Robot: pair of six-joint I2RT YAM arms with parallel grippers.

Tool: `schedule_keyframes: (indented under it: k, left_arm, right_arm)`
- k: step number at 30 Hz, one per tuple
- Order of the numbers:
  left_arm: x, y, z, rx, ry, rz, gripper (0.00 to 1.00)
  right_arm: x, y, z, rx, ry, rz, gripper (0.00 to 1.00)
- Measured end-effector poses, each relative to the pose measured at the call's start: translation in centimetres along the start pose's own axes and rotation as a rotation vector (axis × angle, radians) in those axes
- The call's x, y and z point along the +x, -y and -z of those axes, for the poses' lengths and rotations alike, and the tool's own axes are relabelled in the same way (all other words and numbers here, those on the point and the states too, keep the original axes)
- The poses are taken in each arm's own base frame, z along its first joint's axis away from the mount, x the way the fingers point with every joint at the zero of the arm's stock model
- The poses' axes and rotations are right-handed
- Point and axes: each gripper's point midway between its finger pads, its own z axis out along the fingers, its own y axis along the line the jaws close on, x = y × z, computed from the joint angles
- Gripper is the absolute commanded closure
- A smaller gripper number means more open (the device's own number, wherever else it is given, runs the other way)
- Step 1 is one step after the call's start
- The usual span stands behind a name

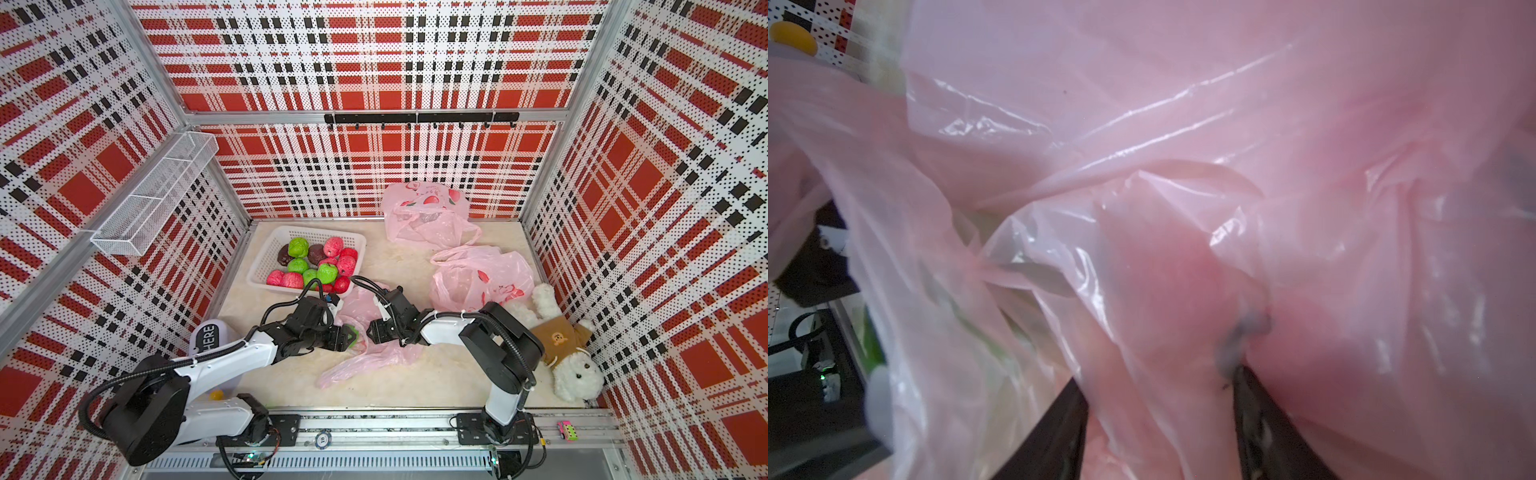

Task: Untie the knot of a plastic bag & take out the apple
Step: Pick up the apple from the plastic bag, then place the apple in the basket.

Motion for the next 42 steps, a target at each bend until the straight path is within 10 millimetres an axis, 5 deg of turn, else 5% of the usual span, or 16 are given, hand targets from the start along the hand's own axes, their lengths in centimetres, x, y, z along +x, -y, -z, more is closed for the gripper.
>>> schedule_keyframes:
  k: [9, 21, 34, 42]
  left_arm:
    - [-0.6, 0.9, -0.1, 0.023, 0.0, -0.018, 0.36]
    - [-5.4, 2.9, 7.0, 0.102, 0.189, -0.029, 0.36]
    - [-9.8, 4.5, 11.1, 0.271, 0.288, 0.044, 0.37]
    - [-13.0, 3.3, 12.8, 0.302, 0.337, 0.111, 0.38]
  right_arm:
    - [0.0, 0.2, 0.0, 0.011, -0.009, 0.023, 0.47]
    - [-0.7, 0.7, -0.3, 0.046, 0.005, 0.027, 0.47]
    - [-0.9, 1.1, -0.2, 0.07, 0.01, 0.043, 0.47]
    - [-1.5, 1.3, 0.4, 0.111, 0.006, 0.068, 0.38]
